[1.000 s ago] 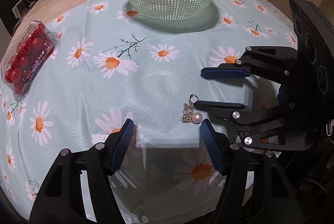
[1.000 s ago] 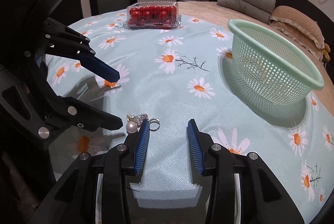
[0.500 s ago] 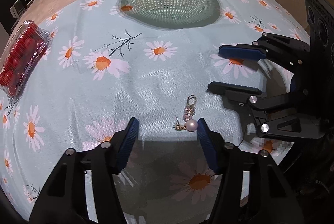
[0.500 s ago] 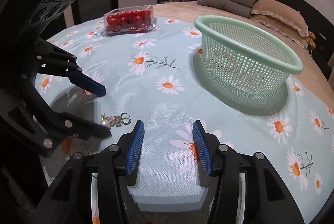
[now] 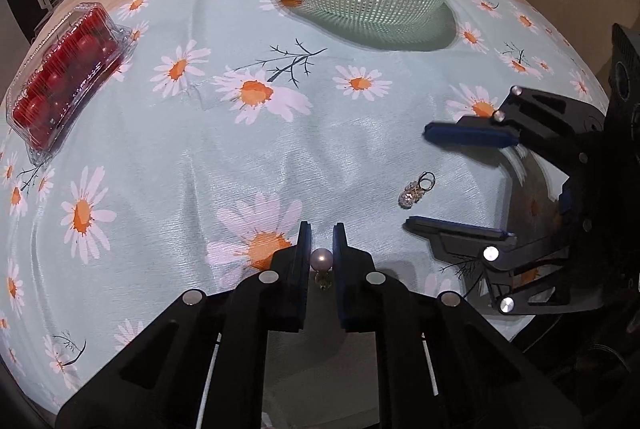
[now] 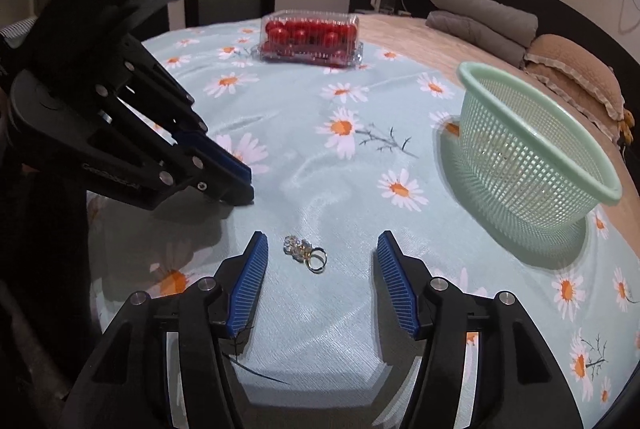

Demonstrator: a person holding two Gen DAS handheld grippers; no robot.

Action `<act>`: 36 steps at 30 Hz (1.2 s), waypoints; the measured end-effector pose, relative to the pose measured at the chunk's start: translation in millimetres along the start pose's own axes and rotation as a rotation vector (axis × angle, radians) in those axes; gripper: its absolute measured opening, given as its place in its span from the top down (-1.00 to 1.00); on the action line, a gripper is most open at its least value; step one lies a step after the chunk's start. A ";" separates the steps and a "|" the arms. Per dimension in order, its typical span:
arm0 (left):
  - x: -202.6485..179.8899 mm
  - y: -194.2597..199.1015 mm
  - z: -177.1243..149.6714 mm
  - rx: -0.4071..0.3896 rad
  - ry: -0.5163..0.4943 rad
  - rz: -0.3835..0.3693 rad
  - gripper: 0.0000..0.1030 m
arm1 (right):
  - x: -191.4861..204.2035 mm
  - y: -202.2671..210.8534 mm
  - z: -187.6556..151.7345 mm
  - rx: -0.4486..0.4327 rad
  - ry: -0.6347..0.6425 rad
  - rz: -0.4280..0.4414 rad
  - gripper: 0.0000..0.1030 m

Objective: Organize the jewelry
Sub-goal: 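Carry both earrings over the green basket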

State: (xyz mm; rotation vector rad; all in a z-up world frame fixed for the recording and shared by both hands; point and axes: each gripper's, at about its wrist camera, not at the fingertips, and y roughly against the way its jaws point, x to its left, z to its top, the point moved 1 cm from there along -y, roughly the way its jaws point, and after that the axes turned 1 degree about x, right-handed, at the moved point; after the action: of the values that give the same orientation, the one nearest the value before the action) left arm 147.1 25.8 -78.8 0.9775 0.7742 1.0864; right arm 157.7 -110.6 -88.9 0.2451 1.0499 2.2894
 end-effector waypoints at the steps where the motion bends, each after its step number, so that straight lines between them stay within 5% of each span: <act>1: -0.6 -1.3 -0.3 0.002 -0.002 0.006 0.76 | 0.7 -1.0 -0.4 0.003 -0.004 0.023 0.75; 7: -3.1 -0.7 -0.1 0.002 -0.014 0.024 0.76 | -8.5 7.1 -8.0 -0.004 -0.066 0.066 0.75; 15: -9.5 11.0 11.5 -0.021 -0.042 0.030 0.77 | -43.0 45.6 -25.2 -0.026 -0.144 -0.031 0.75; 29: -25.6 60.7 74.6 -0.191 -0.105 0.045 0.77 | -123.4 145.5 -26.1 -0.139 -0.232 -0.128 0.74; 36: -29.6 80.2 112.0 -0.261 -0.160 0.105 0.77 | -151.1 159.4 -7.0 -0.177 -0.228 -0.133 0.74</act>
State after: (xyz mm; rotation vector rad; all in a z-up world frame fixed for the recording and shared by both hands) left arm 209.2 -18.8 39.6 0.8767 0.4418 1.1516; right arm 205.1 -285.1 36.0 0.3437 0.7233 2.1593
